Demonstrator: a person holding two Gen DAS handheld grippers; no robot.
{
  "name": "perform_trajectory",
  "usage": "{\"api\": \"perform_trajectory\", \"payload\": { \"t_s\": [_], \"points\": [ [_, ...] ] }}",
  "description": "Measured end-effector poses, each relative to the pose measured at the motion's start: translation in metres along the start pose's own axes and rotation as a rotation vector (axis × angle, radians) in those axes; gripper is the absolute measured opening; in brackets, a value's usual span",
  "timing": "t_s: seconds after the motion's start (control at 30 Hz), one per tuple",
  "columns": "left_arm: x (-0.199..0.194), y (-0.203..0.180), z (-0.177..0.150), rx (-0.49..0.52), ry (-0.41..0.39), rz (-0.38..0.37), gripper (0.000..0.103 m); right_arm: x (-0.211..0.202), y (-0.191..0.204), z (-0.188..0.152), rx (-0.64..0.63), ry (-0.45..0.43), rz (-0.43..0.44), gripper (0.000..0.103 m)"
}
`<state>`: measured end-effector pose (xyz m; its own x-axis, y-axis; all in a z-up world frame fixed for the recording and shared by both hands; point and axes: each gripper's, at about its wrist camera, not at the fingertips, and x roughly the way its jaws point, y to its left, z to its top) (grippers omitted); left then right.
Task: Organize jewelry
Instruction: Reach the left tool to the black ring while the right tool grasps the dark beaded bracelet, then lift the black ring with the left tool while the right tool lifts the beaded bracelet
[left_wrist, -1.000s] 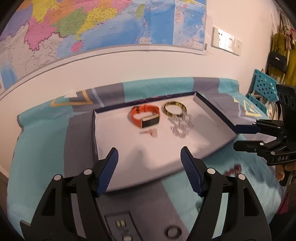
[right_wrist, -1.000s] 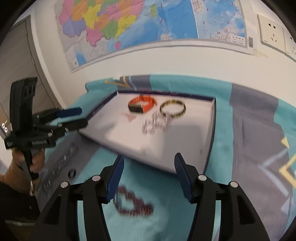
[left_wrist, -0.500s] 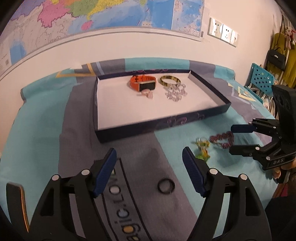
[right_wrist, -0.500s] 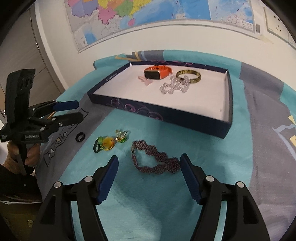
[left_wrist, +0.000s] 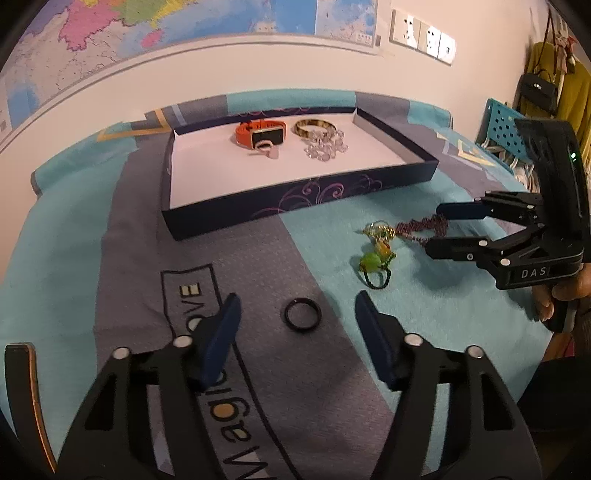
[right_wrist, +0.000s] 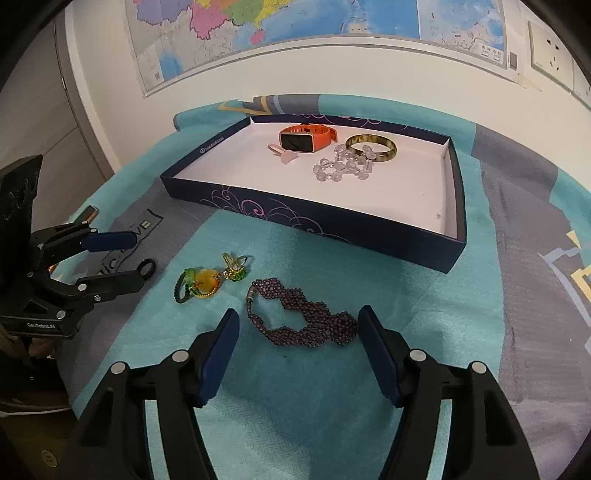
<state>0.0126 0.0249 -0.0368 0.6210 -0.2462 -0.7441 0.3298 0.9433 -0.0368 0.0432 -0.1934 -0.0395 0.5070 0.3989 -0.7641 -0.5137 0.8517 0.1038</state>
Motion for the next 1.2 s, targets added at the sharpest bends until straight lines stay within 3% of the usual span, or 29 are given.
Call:
{"api": "perform_trajectory", "payload": {
  "t_s": [0.13, 0.33, 0.5, 0.6, 0.67, 1.2],
  "points": [
    [0.004, -0.002, -0.003, 0.006, 0.025, 0.004, 0.046, 0.001, 0.001, 0.000, -0.005, 0.000, -0.032, 0.058],
    [0.005, -0.002, -0.004, 0.016, 0.031, 0.018, 0.041, 0.000, 0.000, -0.001, -0.010, -0.001, -0.077, 0.039],
    [0.004, 0.000, -0.004, 0.010, 0.029, 0.027, 0.032, -0.002, -0.005, -0.002, 0.007, -0.008, -0.066, 0.019],
    [0.003, 0.002, -0.004, 0.003, 0.028, 0.028, 0.023, -0.002, -0.005, -0.002, 0.007, -0.010, -0.060, 0.014],
    [0.003, 0.002, -0.004, 0.002, 0.027, 0.027, 0.023, -0.003, -0.004, -0.002, 0.007, -0.011, -0.054, 0.008],
    [0.001, 0.001, 0.000, -0.011, 0.015, 0.011, 0.023, -0.013, -0.010, -0.001, 0.067, -0.062, 0.020, 0.007]
  ]
}}
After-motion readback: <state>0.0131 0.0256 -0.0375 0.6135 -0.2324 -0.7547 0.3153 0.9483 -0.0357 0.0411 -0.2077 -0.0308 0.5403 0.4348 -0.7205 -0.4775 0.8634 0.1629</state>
